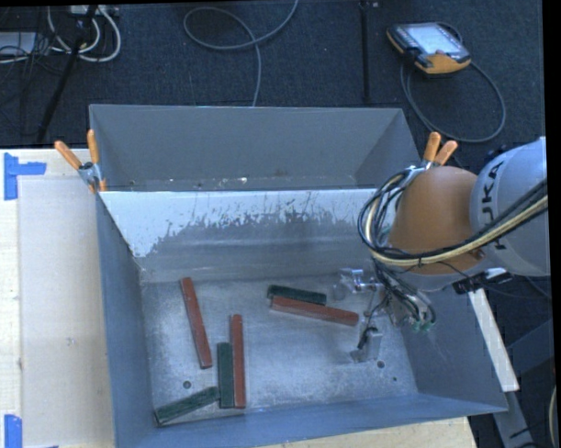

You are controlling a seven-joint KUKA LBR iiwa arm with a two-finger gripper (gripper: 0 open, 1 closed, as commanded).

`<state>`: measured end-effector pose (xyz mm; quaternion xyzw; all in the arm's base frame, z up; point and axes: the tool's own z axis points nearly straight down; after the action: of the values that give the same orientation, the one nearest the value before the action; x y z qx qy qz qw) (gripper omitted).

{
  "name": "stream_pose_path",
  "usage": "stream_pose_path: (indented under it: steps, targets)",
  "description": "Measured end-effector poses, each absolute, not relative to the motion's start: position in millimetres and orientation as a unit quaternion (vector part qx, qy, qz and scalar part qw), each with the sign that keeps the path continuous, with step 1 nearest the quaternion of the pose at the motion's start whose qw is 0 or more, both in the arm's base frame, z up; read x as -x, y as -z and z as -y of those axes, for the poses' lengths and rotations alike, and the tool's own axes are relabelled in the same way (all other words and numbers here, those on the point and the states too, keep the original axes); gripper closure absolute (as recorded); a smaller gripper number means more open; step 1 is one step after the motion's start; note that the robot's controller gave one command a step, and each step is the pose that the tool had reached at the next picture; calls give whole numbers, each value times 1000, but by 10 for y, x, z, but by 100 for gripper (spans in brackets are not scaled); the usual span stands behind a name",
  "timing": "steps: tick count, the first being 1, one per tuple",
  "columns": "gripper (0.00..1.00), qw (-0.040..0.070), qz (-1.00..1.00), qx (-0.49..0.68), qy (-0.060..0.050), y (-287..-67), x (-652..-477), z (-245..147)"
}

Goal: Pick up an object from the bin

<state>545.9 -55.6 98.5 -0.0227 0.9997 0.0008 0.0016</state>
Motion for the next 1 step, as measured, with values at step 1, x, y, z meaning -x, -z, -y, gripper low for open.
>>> stream_pose_path:
  steps: [1]
  targets:
    - [100,-1,-998,-63,0,-694,-5452,456]
